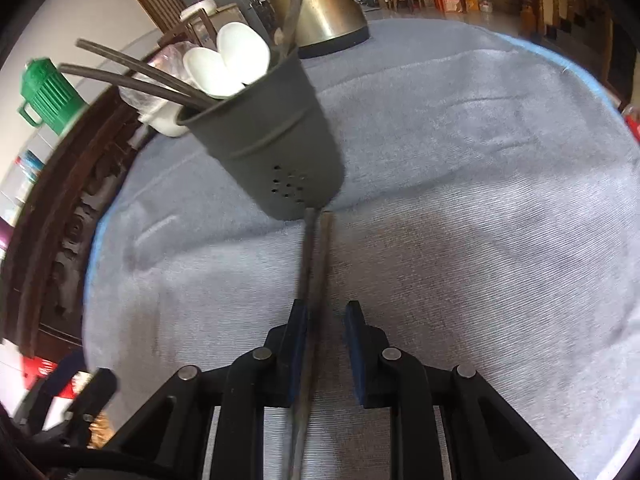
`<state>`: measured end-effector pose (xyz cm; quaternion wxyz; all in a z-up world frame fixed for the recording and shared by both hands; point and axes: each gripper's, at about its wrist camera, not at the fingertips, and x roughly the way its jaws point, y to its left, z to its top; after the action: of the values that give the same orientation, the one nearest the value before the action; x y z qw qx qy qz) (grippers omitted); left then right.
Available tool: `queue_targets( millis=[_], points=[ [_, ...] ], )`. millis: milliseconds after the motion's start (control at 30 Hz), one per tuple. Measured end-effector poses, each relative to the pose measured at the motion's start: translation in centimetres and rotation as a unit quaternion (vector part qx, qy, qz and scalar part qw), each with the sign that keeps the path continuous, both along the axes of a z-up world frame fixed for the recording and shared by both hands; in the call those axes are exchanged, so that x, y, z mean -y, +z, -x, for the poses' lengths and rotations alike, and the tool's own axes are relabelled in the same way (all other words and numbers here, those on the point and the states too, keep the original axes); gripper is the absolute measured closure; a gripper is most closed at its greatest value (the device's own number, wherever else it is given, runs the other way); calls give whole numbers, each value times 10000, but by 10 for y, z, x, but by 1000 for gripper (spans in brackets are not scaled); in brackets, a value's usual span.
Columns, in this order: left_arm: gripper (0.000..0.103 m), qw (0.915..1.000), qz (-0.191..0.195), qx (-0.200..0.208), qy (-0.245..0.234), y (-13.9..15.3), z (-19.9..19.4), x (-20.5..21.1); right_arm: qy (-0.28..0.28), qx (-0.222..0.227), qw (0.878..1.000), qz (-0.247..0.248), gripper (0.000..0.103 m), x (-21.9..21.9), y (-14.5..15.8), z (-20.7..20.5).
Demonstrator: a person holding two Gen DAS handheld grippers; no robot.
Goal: Organize utensils
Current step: 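Grasp a dark chopstick with the right tool while the left tool grasps another chopstick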
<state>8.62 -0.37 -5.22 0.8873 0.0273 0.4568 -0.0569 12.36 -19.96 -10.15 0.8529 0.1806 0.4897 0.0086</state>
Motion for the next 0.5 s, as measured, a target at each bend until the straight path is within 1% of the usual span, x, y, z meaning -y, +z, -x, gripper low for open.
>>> queue_targets(
  millis=[167,367,467,500],
  points=[
    [23,10000,20,-27,-5,-2,-1,0,-138,-65,9999,-60,81,13,0,-1],
    [23,10000,3,-33,-55,-2,0,2,-86,-175,9997,-170,81,9,0,-11],
    [23,10000,1,-30,-34,-2,-1,0,-80,-149,9998,-87,82,8,-1,-16],
    [23,10000,1,-34,-30,-2,-1,0,-79,-145,9998,-61,85,6,-1,-17]
  ],
)
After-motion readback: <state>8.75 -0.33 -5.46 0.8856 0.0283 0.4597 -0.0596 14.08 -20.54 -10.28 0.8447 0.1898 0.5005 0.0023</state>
